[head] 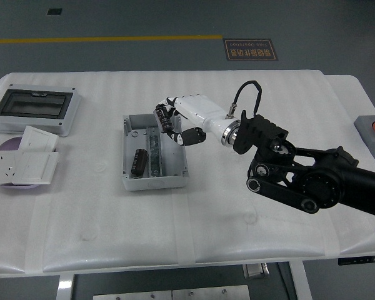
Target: Pick up the battery,place it into the box
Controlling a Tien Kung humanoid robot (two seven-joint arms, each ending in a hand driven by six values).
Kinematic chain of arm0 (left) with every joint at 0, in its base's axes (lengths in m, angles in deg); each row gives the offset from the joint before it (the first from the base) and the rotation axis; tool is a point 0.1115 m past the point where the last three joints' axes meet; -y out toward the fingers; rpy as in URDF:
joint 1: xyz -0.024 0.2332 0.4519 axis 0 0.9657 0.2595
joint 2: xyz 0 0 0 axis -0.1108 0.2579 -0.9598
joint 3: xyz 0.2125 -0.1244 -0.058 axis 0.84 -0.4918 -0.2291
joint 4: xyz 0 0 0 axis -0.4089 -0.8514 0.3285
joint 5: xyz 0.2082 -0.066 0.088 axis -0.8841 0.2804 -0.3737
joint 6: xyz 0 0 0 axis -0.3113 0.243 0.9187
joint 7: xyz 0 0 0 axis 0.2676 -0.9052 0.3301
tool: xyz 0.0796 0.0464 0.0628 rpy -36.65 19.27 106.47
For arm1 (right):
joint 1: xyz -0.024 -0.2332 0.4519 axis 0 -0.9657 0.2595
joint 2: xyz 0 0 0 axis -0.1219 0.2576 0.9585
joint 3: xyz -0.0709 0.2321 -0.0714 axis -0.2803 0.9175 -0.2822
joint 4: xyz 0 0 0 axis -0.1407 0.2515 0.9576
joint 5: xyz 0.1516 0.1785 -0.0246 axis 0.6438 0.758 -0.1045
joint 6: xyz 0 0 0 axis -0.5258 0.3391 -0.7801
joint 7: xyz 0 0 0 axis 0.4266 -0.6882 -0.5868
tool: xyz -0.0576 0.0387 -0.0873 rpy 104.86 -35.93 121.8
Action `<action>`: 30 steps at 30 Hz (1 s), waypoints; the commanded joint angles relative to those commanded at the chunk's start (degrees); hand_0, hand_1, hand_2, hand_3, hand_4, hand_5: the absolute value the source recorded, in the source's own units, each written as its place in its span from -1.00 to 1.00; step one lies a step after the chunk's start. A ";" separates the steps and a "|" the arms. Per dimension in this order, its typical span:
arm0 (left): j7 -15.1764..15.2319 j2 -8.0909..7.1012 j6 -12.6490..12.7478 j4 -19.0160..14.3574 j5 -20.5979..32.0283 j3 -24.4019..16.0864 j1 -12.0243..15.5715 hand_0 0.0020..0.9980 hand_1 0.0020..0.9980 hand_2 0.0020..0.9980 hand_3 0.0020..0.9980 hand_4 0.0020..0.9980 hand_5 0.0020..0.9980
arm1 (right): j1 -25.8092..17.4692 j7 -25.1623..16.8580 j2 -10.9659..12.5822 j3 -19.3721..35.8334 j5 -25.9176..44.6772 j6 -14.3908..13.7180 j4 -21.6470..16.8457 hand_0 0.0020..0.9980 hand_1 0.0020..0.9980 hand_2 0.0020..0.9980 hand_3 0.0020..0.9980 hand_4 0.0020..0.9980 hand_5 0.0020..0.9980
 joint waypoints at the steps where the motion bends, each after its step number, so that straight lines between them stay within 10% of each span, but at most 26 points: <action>1: -0.02 0.01 -0.01 0.00 -0.03 -0.03 0.00 0.30 0.31 0.24 0.12 -0.13 -0.07 | -0.17 -0.05 -0.29 -0.30 0.13 0.07 0.29 0.45 0.30 0.15 0.34 -0.31 -0.60; 2: -0.04 0.01 -0.02 0.00 -0.01 0.01 0.01 0.30 0.31 0.24 0.12 -0.13 -0.07 | -0.41 -0.13 -0.71 -0.73 0.26 0.14 0.74 0.45 0.30 0.15 0.34 -0.31 -0.60; 3: -0.05 0.02 -0.05 0.00 0.02 0.06 0.00 0.30 0.31 0.24 0.12 -0.13 -0.06 | -0.59 -0.19 -1.02 -1.04 0.36 0.23 1.11 0.61 0.42 0.37 0.46 0.17 -0.34; 8: -0.07 0.01 -0.13 0.00 0.19 0.30 -0.08 0.30 0.31 0.24 0.12 -0.13 -0.06 | -1.14 -0.52 -2.11 -2.20 0.82 0.73 2.65 0.61 0.42 0.37 0.46 0.17 -0.34; 9: -0.07 0.00 -0.14 0.00 0.23 0.38 -0.08 0.30 0.31 0.24 0.12 -0.13 -0.06 | -1.20 -0.57 -2.25 -2.41 0.92 0.81 2.90 1.00 0.86 0.81 1.00 0.63 -0.04; 22: -0.07 -0.23 -0.11 0.00 0.75 0.66 0.03 0.30 0.31 0.24 0.12 -0.13 -0.06 | -1.81 0.19 -1.41 -2.94 1.49 1.82 3.96 1.00 0.92 0.85 1.00 0.82 0.14; 30: 0.17 -0.33 -0.09 0.00 1.91 1.84 0.06 0.30 0.31 0.24 0.12 -0.13 -0.07 | -3.78 -0.69 6.87 6.82 2.96 0.92 4.68 1.00 0.92 0.85 1.00 0.86 0.16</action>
